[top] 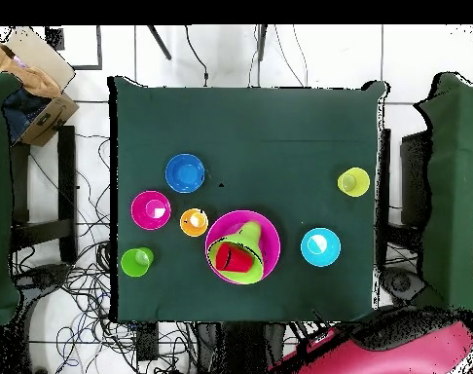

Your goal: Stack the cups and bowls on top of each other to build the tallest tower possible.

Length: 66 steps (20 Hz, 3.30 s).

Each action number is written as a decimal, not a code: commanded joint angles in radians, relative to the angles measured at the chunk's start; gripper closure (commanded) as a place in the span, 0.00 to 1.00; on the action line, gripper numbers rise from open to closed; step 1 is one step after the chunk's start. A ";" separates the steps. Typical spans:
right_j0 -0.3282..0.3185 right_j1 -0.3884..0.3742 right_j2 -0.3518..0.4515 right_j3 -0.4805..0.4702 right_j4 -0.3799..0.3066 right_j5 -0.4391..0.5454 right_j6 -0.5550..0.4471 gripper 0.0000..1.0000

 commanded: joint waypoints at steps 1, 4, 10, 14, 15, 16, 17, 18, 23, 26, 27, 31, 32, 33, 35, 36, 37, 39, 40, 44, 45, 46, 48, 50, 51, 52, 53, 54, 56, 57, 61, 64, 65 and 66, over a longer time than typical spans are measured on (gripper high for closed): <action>0.019 -0.015 0.160 -0.076 -0.035 -0.029 0.176 0.00; 0.049 -0.006 0.139 -0.081 -0.024 0.016 0.152 0.00; 0.068 -0.042 0.113 -0.035 0.093 0.062 0.018 0.00; 0.002 -0.049 0.155 -0.017 0.034 -0.093 -0.222 0.00; -0.002 -0.045 0.160 -0.015 -0.002 -0.109 -0.310 0.00; -0.003 -0.029 0.157 -0.021 -0.014 -0.088 -0.358 0.00; -0.005 -0.020 0.154 -0.025 -0.014 -0.076 -0.327 0.00; -0.007 -0.012 0.152 -0.029 -0.014 -0.063 -0.296 0.00; 0.020 -0.049 0.139 -0.001 -0.018 -0.084 0.013 0.00; 0.094 -0.086 0.106 0.013 0.097 0.031 0.043 0.00; 0.146 -0.102 0.078 0.002 0.091 0.089 0.125 0.00; 0.183 -0.133 0.056 0.002 0.115 0.103 0.084 0.00; 0.162 -0.125 0.067 0.002 0.118 0.074 0.048 0.00; 0.155 -0.115 0.070 -0.003 0.113 0.062 0.031 0.00; 0.184 -0.108 0.055 -0.016 0.093 0.088 0.106 0.00; 0.214 -0.107 0.037 -0.023 0.091 0.128 0.206 0.00; 0.258 -0.102 0.014 -0.034 0.072 0.177 0.330 0.00; 0.382 -0.059 -0.049 -0.079 -0.015 0.271 0.680 0.00; 0.438 -0.034 -0.083 -0.100 -0.062 0.266 0.795 0.00; 0.624 0.029 -0.214 -0.161 -0.192 0.199 1.064 0.00; 0.644 0.027 -0.235 -0.173 -0.206 0.173 1.085 0.00; 0.659 0.024 -0.251 -0.186 -0.215 0.157 1.102 0.00; 0.680 0.027 -0.280 -0.222 -0.234 0.130 1.145 0.00; 0.683 0.051 -0.296 -0.276 -0.251 0.149 1.148 0.00; 0.672 0.056 -0.293 -0.294 -0.252 0.175 1.110 0.00; 0.642 0.047 -0.280 -0.304 -0.240 0.217 1.010 0.00; 0.612 0.037 -0.268 -0.313 -0.227 0.260 0.911 0.00; 0.567 0.019 -0.247 -0.324 -0.216 0.278 0.813 0.00; 0.504 0.007 -0.217 -0.364 -0.228 0.258 0.728 0.00; 0.472 -0.003 -0.203 -0.383 -0.229 0.245 0.691 0.00; 0.394 -0.039 -0.154 -0.413 -0.186 0.260 0.499 0.00; 0.388 -0.042 -0.162 -0.437 -0.191 0.264 0.505 0.00; 0.389 -0.042 -0.165 -0.441 -0.194 0.263 0.506 0.00; 0.434 -0.053 -0.174 -0.443 -0.190 0.266 0.544 0.00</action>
